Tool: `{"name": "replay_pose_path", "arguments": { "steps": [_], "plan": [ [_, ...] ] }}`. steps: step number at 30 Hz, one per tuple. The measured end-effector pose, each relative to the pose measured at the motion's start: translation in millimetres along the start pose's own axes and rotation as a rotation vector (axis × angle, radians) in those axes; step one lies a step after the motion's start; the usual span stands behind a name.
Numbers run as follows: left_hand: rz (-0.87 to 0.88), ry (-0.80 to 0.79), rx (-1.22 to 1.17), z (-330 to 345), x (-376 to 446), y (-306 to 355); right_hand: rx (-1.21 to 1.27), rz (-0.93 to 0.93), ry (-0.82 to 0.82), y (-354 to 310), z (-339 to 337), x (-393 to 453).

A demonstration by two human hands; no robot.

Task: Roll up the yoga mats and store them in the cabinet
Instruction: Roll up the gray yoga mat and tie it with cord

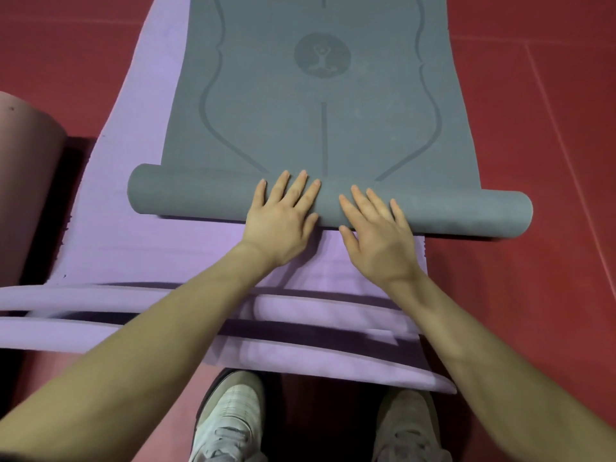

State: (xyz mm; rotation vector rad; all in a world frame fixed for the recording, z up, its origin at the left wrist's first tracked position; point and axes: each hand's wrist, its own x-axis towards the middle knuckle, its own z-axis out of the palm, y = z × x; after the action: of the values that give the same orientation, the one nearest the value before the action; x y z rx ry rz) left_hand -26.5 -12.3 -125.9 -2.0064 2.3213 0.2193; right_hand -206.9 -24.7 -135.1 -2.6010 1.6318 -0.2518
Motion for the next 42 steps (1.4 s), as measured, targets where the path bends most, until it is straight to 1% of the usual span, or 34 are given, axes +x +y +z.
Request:
{"name": "replay_pose_path", "arguments": {
  "steps": [5,8,12,16,21,23,25,26,28,30,36,40,42],
  "plan": [
    [0.042,0.017,0.089,-2.6,17.7,-7.4,0.004,-0.031,0.047,8.0,7.4,-0.5],
    [0.090,0.059,0.113,0.1,18.4,-15.1,-0.014,-0.056,0.032,17.4,10.7,11.8],
    [0.120,0.067,0.142,0.0,32.1,-24.5,-0.070,-0.087,0.014,29.5,12.4,37.3],
    [0.105,0.023,0.110,-5.2,54.2,-33.2,-0.066,-0.095,0.029,37.1,14.8,58.8],
    [0.131,-0.032,0.109,-11.2,74.5,-44.2,-0.024,-0.068,-0.053,42.0,13.7,80.6],
    [0.183,0.017,0.105,-12.2,78.1,-47.9,0.000,-0.075,-0.036,42.3,14.7,83.2],
    [0.284,0.098,0.067,-8.0,76.8,-51.4,0.004,-0.097,0.076,42.3,18.3,79.6],
    [0.306,0.154,0.055,-4.3,74.3,-52.7,0.008,-0.101,0.128,41.4,19.1,77.2],
    [0.310,0.257,0.045,3.0,68.0,-52.1,0.006,-0.113,0.181,38.8,19.8,71.4],
    [0.321,0.313,0.048,5.0,58.7,-50.3,-0.001,-0.129,0.205,35.9,18.0,63.9],
    [0.419,0.379,0.057,18.1,10.4,-40.8,0.022,-0.172,0.236,25.3,17.9,13.1],
    [0.403,0.392,0.033,27.4,-21.7,-24.3,-0.008,-0.135,0.183,19.5,15.5,-21.8],
    [0.395,0.391,0.024,30.8,-36.3,-18.4,-0.011,-0.131,0.182,16.1,14.2,-37.5]
  ]
}}
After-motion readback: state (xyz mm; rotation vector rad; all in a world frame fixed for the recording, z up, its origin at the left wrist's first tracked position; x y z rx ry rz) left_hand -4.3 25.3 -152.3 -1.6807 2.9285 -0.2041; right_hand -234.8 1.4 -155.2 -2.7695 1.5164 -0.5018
